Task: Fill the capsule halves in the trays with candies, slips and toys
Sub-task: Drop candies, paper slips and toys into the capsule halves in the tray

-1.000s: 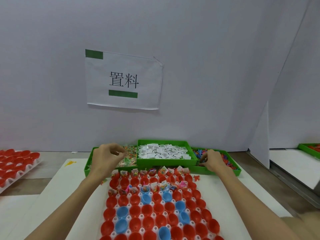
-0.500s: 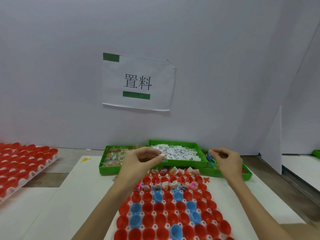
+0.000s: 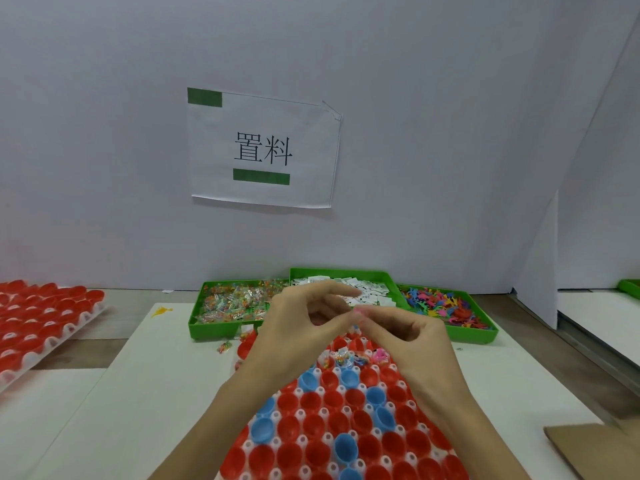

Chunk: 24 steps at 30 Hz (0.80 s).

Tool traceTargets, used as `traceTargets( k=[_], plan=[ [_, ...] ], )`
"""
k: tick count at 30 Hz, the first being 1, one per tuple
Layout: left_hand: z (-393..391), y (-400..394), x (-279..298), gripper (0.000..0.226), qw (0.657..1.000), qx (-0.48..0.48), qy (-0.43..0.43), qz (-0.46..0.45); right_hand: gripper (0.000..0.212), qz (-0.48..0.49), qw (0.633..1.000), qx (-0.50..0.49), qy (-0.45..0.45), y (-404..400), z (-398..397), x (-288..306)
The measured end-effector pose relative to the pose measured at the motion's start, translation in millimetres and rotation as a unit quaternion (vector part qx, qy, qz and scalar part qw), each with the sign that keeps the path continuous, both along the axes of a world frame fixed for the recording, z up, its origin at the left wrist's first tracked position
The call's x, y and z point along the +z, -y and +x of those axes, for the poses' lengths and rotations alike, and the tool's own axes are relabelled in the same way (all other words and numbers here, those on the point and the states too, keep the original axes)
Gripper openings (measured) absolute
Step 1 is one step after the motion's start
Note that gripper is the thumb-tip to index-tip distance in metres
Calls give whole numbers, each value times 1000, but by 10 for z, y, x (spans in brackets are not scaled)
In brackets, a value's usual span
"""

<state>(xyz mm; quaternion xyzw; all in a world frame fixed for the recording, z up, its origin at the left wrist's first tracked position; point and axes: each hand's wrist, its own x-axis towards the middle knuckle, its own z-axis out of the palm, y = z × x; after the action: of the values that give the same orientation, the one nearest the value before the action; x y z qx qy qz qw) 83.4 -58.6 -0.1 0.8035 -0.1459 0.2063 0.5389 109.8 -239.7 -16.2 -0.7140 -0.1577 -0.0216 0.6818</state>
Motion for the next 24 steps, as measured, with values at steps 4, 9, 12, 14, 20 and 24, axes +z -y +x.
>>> traceTargets(
  k=[4,9,12,14,20,24],
  plan=[
    [20,-37,-6,25,1000,-3,-12,-7,19,-14,1000,2,27,-10,-21,12],
    [29,-49,-14,28,1000,-1,6,4,30,-33,997,11,73,17,-19,2],
    [18,-34,-13,39,1000,15,18,2,27,-31,995,20,93,31,-24,26],
    [10,-45,-2,37,1000,18,15,7,24,-26,994,22,105,32,-23,30],
    [-74,-59,48,21,999,9,20,31,20,-9,997,37,69,32,-28,33],
    [-157,-39,1,17,1000,19,16,13,15,-3,997,62,34,33,-11,40]
  ],
)
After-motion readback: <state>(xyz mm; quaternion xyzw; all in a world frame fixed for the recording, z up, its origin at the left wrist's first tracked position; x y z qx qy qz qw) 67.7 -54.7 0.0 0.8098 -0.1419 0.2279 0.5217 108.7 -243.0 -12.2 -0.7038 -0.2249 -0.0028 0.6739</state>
